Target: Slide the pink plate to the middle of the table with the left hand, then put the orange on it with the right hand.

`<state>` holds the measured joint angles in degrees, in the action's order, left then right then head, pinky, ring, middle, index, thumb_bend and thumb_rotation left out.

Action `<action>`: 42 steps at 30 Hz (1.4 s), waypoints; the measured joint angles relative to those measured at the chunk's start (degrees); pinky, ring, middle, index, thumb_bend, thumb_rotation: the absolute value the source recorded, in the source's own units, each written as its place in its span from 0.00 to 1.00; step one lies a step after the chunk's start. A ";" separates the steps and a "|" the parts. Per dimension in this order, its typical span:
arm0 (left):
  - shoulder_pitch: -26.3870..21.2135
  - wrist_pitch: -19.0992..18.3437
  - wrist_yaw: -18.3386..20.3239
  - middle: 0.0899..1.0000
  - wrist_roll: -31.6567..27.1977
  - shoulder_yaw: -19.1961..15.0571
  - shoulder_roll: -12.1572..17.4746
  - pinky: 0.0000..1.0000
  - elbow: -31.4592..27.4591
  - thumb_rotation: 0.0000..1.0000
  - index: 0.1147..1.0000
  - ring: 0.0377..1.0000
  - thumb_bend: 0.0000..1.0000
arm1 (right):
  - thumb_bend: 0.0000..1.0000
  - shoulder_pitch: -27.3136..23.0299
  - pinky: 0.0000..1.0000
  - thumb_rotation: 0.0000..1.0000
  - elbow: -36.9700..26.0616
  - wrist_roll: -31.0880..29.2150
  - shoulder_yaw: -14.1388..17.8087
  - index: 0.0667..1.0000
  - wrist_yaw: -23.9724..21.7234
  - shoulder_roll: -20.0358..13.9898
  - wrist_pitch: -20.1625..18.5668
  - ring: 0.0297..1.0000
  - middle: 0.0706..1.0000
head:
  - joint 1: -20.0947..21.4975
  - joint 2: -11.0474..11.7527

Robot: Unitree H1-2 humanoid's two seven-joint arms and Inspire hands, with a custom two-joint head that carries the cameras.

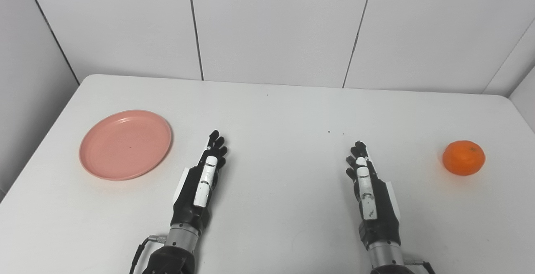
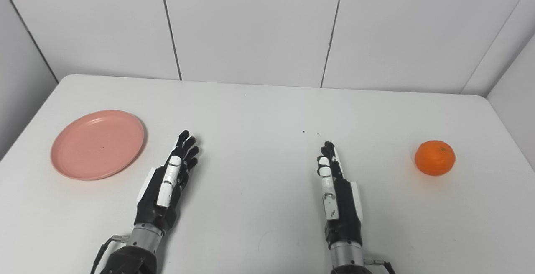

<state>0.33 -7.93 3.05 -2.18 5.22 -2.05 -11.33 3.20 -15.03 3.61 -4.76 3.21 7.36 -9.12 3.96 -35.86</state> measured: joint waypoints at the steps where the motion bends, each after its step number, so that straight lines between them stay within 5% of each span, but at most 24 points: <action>1: 0.01 0.00 0.00 1.00 0.00 0.00 0.00 0.99 0.00 1.00 1.00 0.99 0.43 | 0.23 0.02 0.95 1.00 0.00 -0.05 0.00 0.96 0.00 0.00 0.00 0.94 0.96 | 0.00 0.00; 42: 0.04 0.00 -0.01 1.00 0.03 0.07 0.00 0.98 0.01 1.00 1.00 0.98 0.43 | 0.23 0.06 0.95 1.00 0.00 0.27 -0.06 0.96 0.03 0.00 0.00 0.94 0.96 | -0.09 0.09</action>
<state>0.37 -7.93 3.04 -2.15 5.29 -2.04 -11.32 3.26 -15.03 3.88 -4.81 3.24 7.36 -9.12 3.87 -35.77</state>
